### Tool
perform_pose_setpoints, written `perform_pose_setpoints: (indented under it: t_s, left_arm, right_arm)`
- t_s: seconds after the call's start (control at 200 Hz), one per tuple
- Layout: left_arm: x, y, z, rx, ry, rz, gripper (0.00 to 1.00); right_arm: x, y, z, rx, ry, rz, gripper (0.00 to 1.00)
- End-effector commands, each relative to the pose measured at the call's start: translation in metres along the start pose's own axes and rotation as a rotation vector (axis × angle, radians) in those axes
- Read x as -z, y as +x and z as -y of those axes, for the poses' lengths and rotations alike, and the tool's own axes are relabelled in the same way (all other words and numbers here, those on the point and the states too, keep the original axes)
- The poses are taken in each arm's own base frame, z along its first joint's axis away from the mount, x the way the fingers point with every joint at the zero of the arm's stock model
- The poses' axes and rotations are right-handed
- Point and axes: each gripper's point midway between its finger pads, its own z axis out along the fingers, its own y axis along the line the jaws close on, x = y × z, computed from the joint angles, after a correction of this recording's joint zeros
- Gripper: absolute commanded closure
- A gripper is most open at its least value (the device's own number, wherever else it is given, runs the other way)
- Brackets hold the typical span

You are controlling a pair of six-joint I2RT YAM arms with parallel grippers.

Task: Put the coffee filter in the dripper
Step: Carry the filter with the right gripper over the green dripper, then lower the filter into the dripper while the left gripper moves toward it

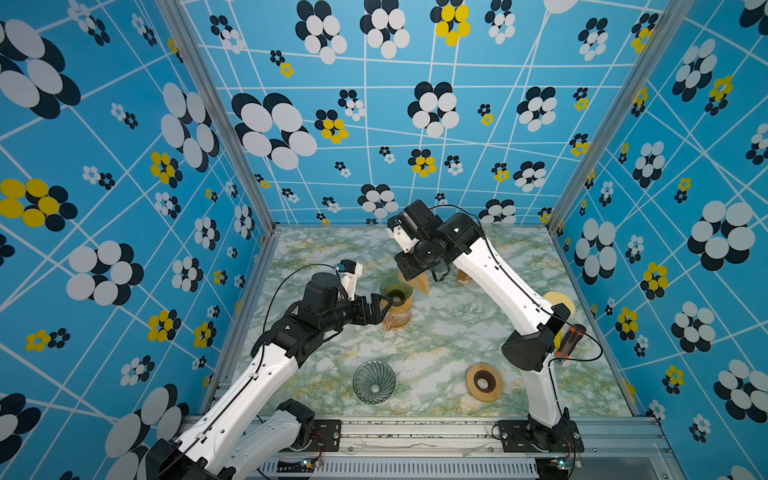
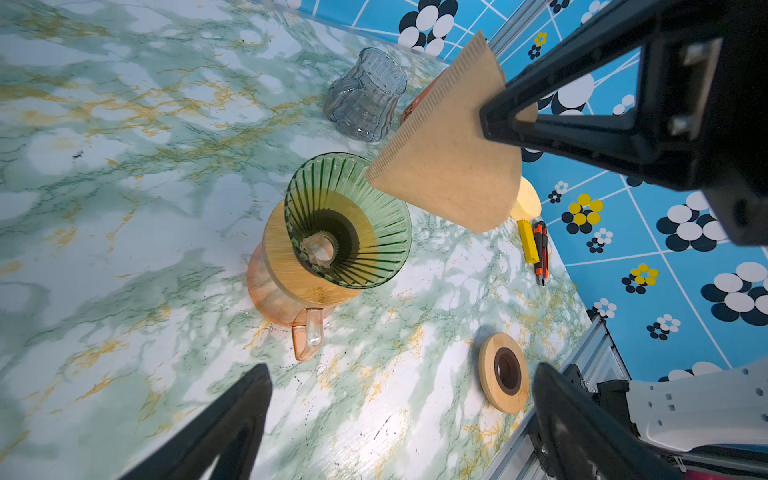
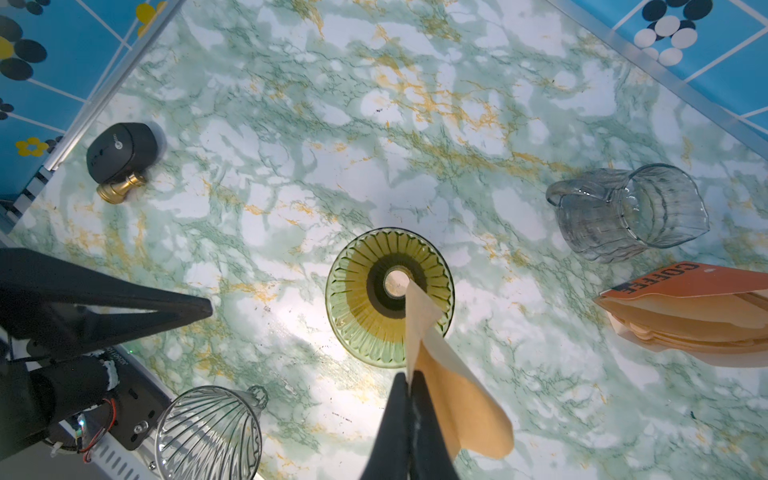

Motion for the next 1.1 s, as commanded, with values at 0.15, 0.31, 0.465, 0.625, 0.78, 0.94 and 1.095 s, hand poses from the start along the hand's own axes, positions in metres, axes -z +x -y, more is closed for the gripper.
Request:
perform_pose_setpoints:
  t_s: [0.15,0.31,0.465,0.625,0.78,0.94,1.095]
  left_arm:
    - [0.006,-0.017,0.005,-0.032,-0.005,0.046,0.01]
    - [0.005,-0.017,0.007,-0.016,0.008,0.050,0.01]
    - [0.006,-0.018,0.007,-0.018,0.012,0.054,0.01]
    - [0.004,-0.016,0.006,-0.028,0.010,0.047,0.01]
    - [0.000,-0.012,0.003,-0.020,0.009,0.028,0.01]
    - [0.001,-0.010,0.001,-0.006,-0.001,0.026,0.01]
    - [0.003,-0.013,0.001,0.016,-0.016,0.019,0.01]
  right_arm:
    - [-0.011,0.024,-0.008,0.028,0.012,-0.116,0.95]
    - [-0.027,0.025,-0.012,0.030,0.014,-0.139,0.94]
    - [-0.032,0.024,-0.014,0.019,0.013,-0.140,0.90]
    - [-0.032,0.020,-0.016,0.006,0.005,-0.126,0.80]
    - [-0.030,0.014,-0.025,-0.012,-0.041,-0.105,0.72]
    - [-0.024,0.010,-0.028,-0.022,-0.064,-0.082,0.64]
    - [-0.010,0.004,-0.027,-0.054,-0.063,-0.044,0.62]
